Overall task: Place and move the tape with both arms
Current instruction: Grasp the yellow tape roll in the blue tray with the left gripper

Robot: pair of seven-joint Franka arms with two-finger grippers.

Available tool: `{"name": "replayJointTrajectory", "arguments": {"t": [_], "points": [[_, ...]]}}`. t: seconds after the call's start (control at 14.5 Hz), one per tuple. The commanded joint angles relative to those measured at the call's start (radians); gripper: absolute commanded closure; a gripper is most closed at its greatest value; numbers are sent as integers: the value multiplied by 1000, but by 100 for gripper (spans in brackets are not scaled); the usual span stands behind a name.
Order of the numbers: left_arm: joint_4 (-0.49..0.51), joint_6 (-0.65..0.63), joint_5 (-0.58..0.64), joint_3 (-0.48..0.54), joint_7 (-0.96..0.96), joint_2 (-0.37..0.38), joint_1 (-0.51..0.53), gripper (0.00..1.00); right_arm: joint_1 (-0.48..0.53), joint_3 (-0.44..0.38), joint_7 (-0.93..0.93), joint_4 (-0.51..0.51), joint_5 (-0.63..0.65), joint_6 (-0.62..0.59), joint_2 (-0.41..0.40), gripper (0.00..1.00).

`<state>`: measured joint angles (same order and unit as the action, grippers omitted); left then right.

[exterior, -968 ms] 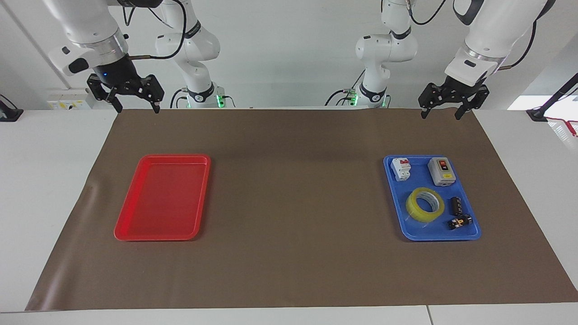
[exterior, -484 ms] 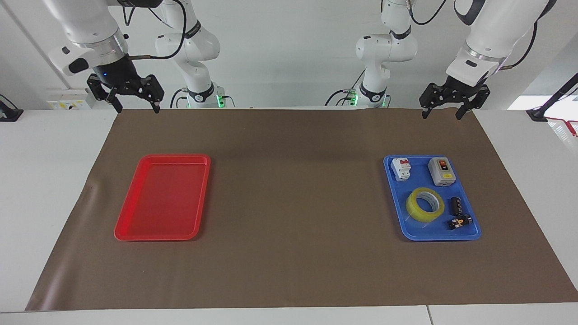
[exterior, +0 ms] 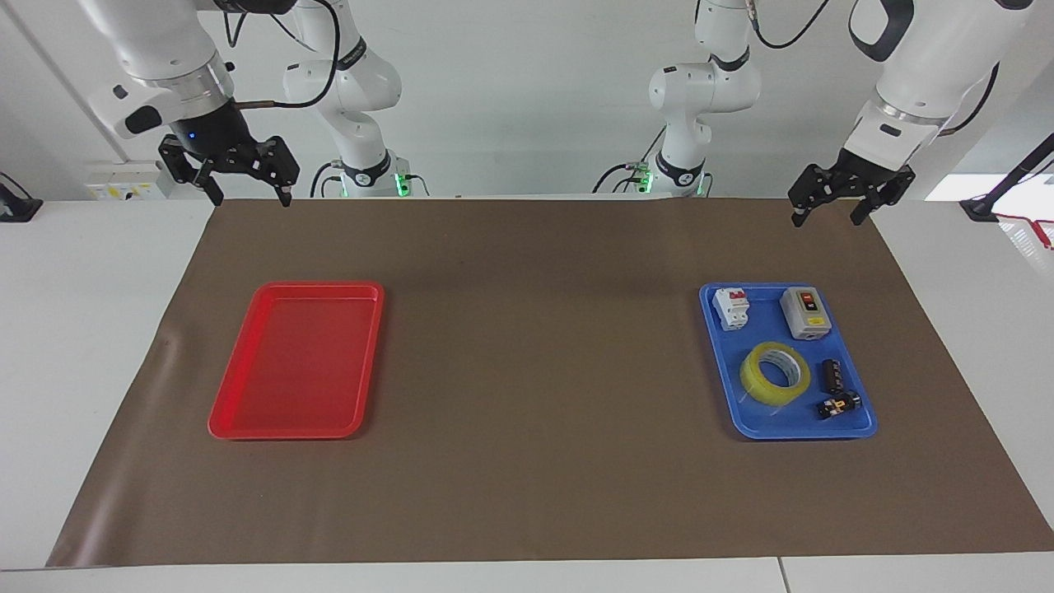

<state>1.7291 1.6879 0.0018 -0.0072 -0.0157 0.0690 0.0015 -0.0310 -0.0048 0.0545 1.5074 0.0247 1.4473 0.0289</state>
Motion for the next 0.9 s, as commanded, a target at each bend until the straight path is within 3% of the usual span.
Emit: {"name": "replayJointTrajectory", "arguments": {"t": [0.0,0.41,0.62,0.83], "points": [[59,143,21,0,-10,-70,61,0,13,3,-13,13,-11,-2,9,0],[96,402,21,0,51,-273,69,11,13,3,-12,13,-11,-2,9,0],[200,556,21,0,54,-291,71,11,13,3,-12,13,-11,-2,9,0],[224,616,21,-1,95,-328,57,12,13,3,-12,13,-11,-2,9,0]]}}
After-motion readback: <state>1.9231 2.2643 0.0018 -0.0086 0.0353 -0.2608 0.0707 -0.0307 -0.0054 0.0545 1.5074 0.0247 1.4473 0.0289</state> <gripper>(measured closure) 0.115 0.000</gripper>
